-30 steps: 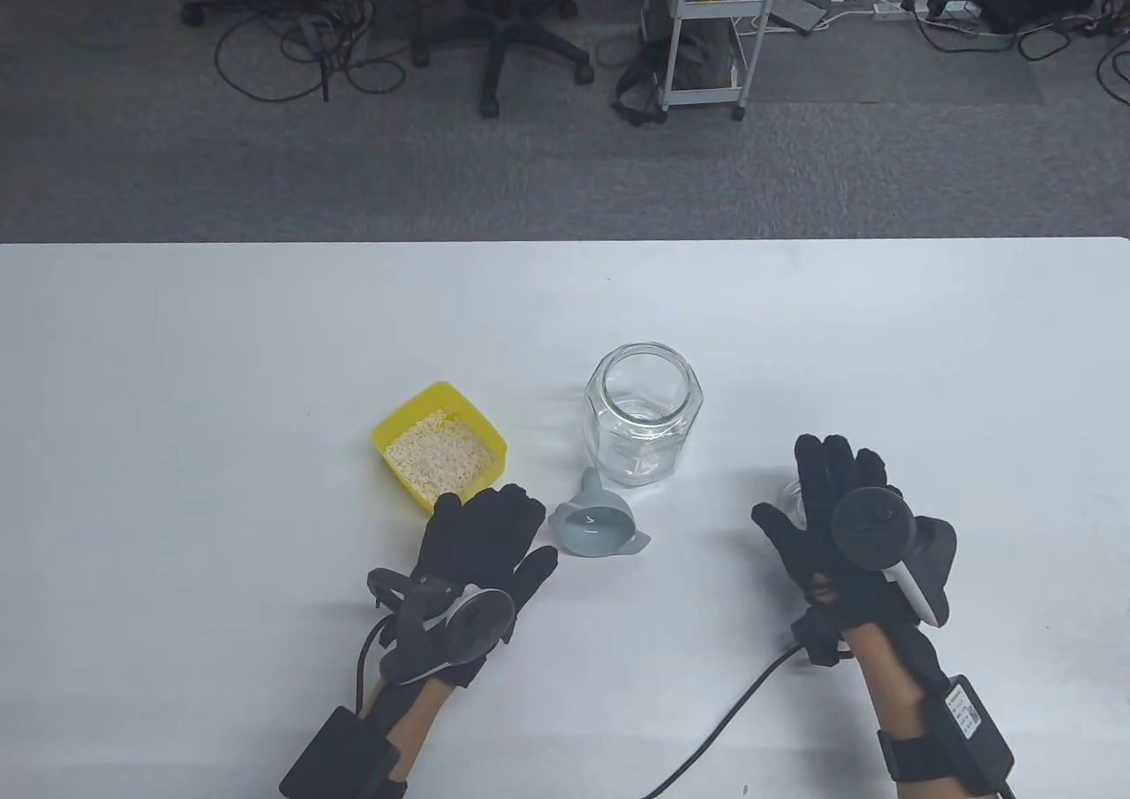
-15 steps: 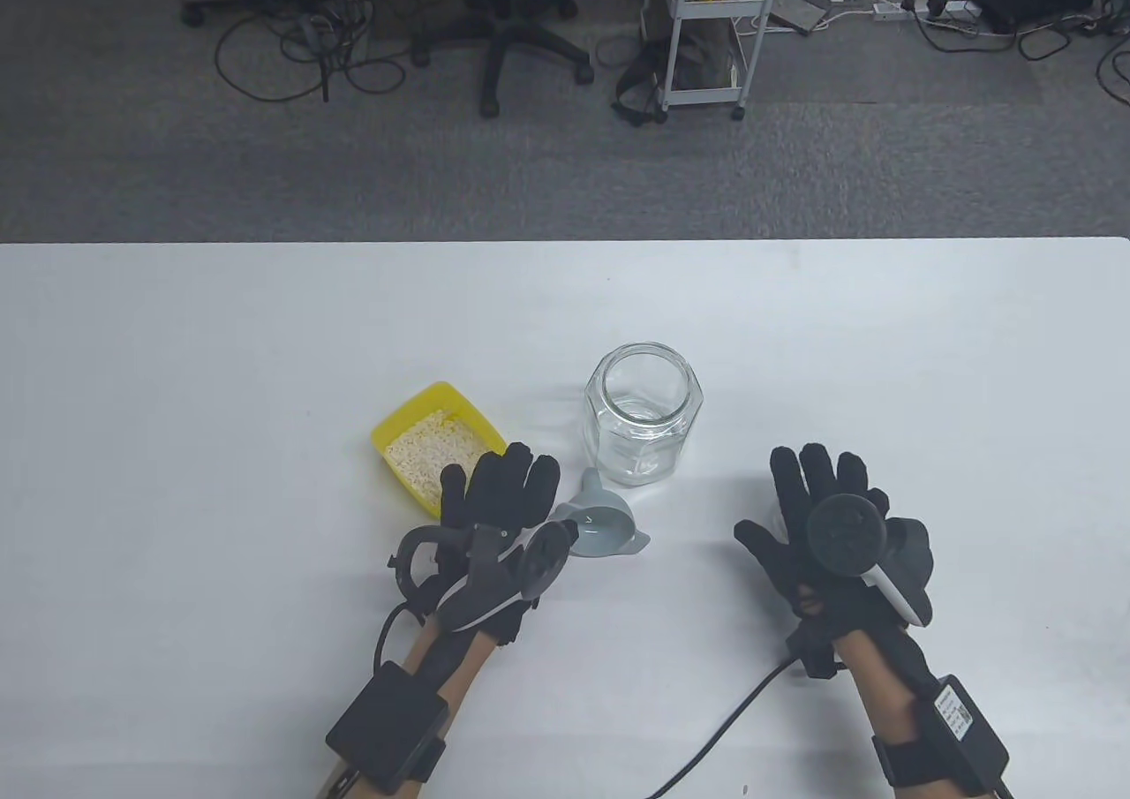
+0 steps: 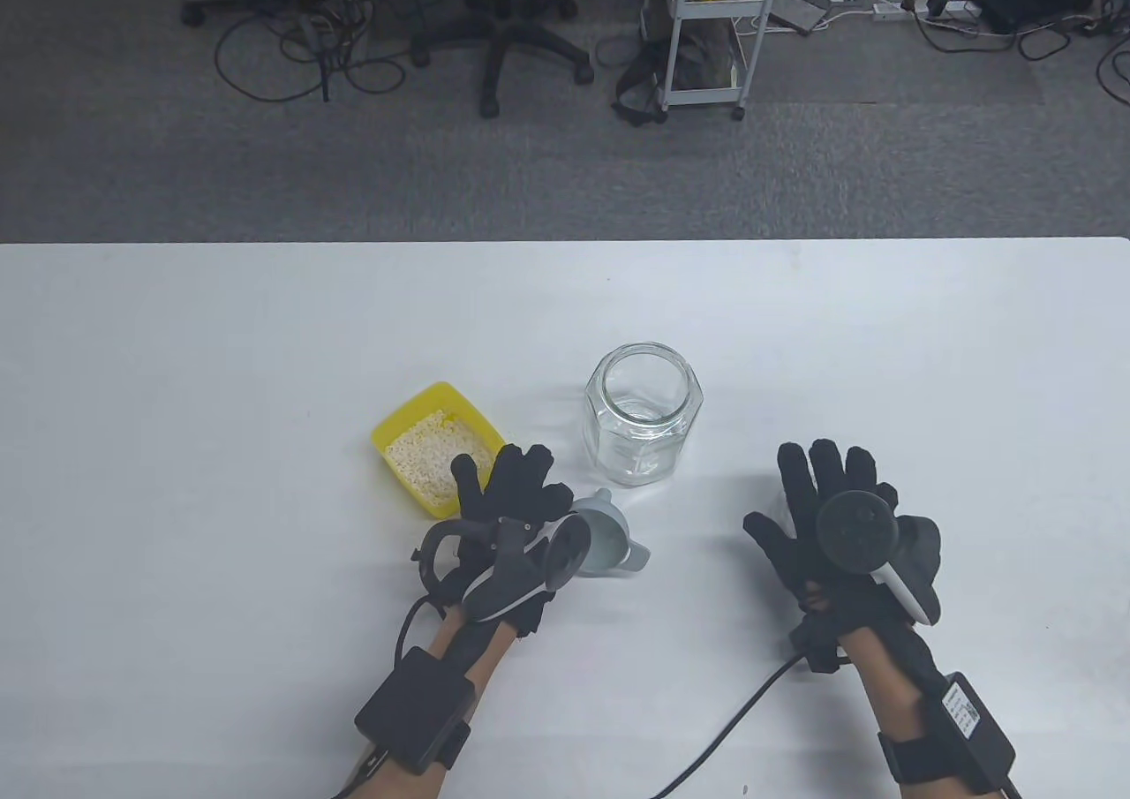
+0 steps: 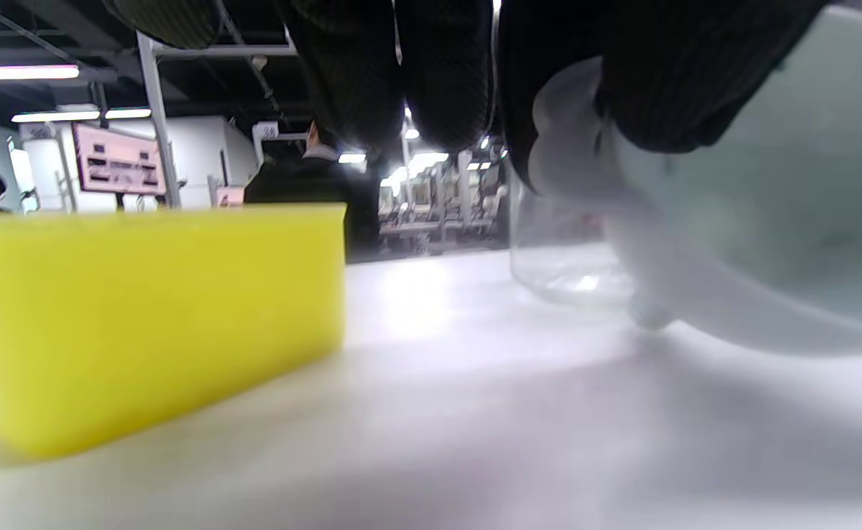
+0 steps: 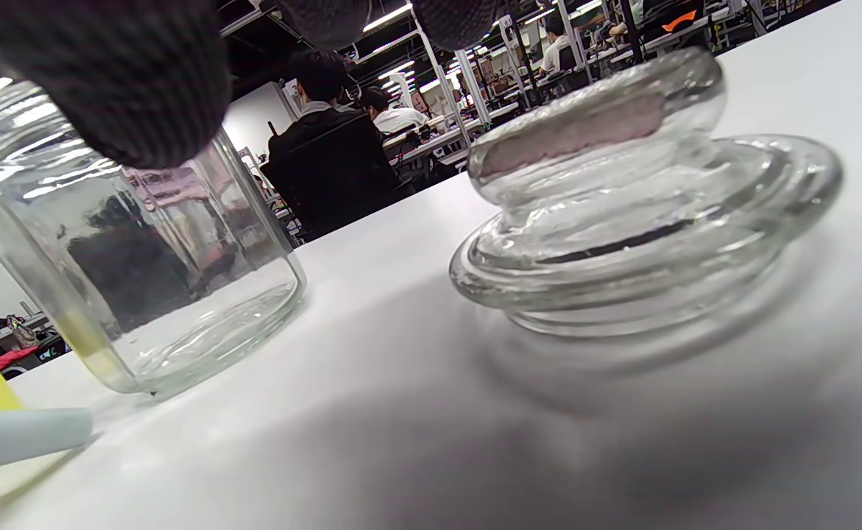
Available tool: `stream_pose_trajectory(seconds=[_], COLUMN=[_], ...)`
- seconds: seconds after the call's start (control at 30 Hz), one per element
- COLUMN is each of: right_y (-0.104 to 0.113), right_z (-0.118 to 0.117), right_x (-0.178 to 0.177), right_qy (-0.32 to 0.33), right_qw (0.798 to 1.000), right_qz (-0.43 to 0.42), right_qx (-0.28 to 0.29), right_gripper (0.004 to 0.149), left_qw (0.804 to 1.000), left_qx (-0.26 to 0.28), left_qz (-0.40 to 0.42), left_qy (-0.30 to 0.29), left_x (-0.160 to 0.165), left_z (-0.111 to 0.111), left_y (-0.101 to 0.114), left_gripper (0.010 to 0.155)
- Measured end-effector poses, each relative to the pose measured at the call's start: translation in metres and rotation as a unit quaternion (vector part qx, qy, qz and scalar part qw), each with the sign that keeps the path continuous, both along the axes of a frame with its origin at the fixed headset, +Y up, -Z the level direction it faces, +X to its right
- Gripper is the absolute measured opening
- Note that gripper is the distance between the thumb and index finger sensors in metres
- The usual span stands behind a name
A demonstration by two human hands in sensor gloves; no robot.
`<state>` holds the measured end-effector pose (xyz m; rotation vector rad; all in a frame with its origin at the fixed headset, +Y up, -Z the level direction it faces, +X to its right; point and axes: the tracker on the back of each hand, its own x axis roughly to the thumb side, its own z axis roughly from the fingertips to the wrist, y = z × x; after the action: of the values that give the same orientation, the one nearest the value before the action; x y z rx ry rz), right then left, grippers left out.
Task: Transfer rice through funnel into glass jar
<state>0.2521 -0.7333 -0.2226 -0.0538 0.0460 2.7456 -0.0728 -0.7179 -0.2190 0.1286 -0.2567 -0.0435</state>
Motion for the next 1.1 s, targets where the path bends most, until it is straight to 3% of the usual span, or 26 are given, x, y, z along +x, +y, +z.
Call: stream_pose_trajectory(seconds=[0.1,0.23,0.37,0.47,0.6,0.73,0.9,1.1], right_y=[-0.001,-0.001,0.000,0.000,0.001,0.001,0.001,-0.001], right_z=[-0.001,-0.001,-0.001,-0.001,-0.002,-0.002,-0.003,-0.005], right_x=[0.001,0.001,0.005,0.009,0.009,0.010,0.010,0.006], right_qy=[0.000,-0.003,-0.011,-0.015,-0.012,-0.009,-0.006,-0.003], right_qw=[1.000,1.000,1.000,1.000,1.000,1.000,1.000,1.000], right_qz=[-0.001,-0.003,-0.013,-0.017,-0.011,-0.004,0.000,0.011], right_qx=[0.001,-0.001,0.000,-0.002,-0.002,-0.001,-0.001,-0.006], right_gripper=[0.082,0.082,0.081,0.081,0.082,0.083,0.083,0.083], left_qw=[0.999,0.991,0.976,0.970,0.959,0.958,0.951,0.961], left_qx=[0.029,0.059,0.035,0.011,-0.071,-0.132,-0.177,-0.171], left_qz=[0.034,0.121,0.213,0.242,0.268,0.238,0.220,0.151], left_qy=[-0.022,-0.026,-0.003,0.020,0.052,0.094,0.126,0.157], left_x=[0.001,0.001,0.004,0.009,0.020,0.033,0.039,0.045], left_z=[0.010,0.014,-0.003,-0.025,-0.058,-0.089,-0.111,-0.118], left_y=[0.020,0.065,0.111,0.127,0.125,0.107,0.085,0.074], left_gripper=[0.047,0.047,0.046,0.046,0.048,0.049,0.050,0.050])
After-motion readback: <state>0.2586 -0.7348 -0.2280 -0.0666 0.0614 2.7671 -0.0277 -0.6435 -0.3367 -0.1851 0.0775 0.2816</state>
